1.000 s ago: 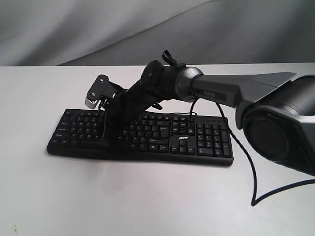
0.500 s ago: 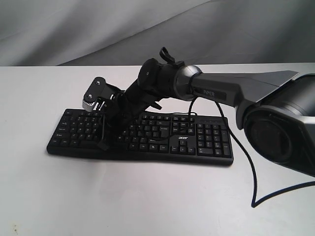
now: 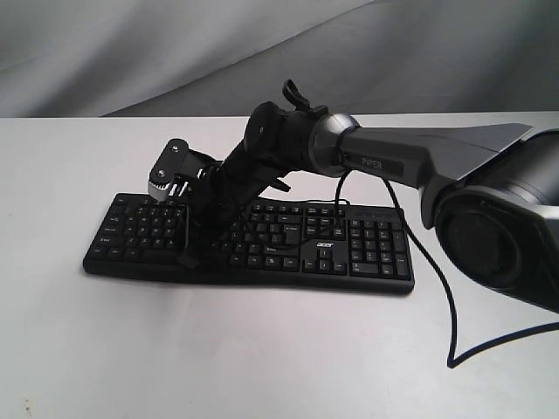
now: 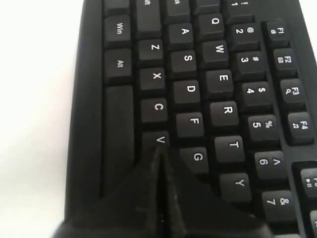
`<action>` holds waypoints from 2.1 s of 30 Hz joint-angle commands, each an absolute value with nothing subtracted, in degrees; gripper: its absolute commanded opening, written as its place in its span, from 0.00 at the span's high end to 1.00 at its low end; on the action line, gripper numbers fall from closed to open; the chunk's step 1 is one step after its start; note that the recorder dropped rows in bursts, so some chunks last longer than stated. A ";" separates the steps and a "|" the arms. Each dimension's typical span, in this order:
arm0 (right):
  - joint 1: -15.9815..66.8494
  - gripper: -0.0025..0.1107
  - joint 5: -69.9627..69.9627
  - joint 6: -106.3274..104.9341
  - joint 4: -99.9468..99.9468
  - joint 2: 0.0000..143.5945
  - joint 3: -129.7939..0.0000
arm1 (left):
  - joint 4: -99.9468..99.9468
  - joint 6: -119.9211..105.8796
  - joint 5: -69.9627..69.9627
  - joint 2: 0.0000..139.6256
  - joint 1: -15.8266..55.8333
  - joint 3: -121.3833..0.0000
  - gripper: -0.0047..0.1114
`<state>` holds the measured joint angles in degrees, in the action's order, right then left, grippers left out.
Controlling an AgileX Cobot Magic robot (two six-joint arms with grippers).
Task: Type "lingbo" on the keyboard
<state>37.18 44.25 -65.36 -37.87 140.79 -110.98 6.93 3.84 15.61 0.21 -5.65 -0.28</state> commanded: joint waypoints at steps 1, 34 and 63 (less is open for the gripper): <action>37.30 0.98 44.64 -65.06 -37.50 140.37 -111.14 | 6.71 3.96 15.23 0.00 -5.71 0.00 0.96; 34.08 0.98 42.60 -52.51 -24.04 134.29 -107.41 | 6.71 3.96 15.23 0.00 -5.71 0.00 0.96; 32.47 0.98 40.94 -57.01 -30.01 135.21 -103.73 | 6.71 3.96 15.23 0.00 -5.71 0.00 0.96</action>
<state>32.63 41.31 -56.73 -29.50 135.03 -104.09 6.93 3.84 15.61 0.21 -5.65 -0.28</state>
